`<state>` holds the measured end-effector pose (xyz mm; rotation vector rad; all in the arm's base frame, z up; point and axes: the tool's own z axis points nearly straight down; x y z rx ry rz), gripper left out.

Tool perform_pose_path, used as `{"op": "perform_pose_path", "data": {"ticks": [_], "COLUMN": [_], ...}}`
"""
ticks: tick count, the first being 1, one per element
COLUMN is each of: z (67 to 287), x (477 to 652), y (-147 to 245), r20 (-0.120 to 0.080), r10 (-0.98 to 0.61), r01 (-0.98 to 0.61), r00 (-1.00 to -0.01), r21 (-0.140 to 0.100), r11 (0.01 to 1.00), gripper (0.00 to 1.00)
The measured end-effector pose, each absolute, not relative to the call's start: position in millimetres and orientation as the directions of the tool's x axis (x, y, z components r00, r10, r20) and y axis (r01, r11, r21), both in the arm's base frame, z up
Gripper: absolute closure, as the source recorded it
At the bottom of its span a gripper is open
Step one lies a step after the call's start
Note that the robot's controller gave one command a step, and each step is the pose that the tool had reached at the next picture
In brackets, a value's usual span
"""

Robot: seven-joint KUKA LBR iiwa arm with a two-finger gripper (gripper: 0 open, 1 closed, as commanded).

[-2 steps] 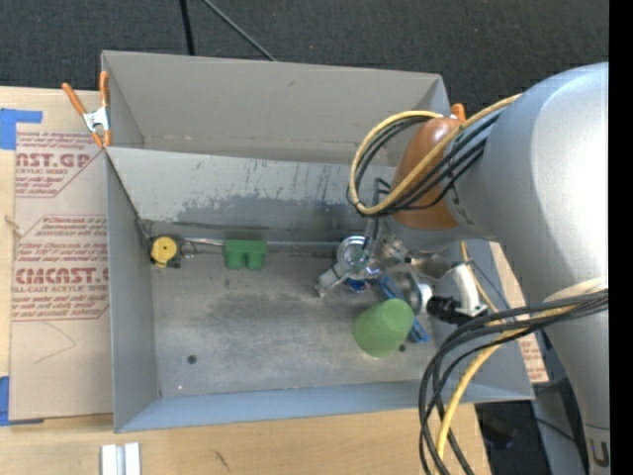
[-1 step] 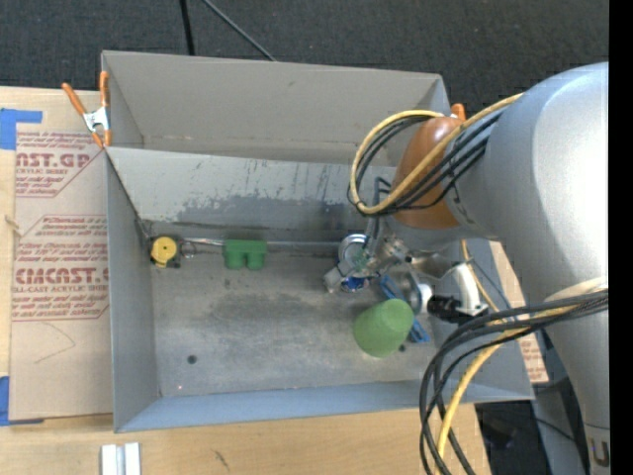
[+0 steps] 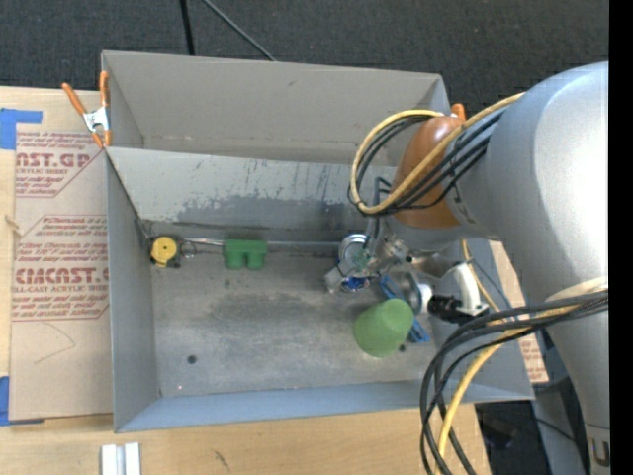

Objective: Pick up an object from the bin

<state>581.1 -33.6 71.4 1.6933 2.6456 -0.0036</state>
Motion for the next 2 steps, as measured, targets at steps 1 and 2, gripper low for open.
{"op": "perform_pose_path", "data": {"ticks": [1, 2], "z": [90.5, 153.6], "x": [581.2, 582.8], "y": [-33.0, -32.7], "r20": [0.0, -0.003], "r10": [0.907, 0.907], "r01": [0.907, 0.907], "r00": [-0.42, -0.422], "r21": [0.001, 0.005], "r11": [0.42, 0.422], "gripper": [1.0, 1.0]}}
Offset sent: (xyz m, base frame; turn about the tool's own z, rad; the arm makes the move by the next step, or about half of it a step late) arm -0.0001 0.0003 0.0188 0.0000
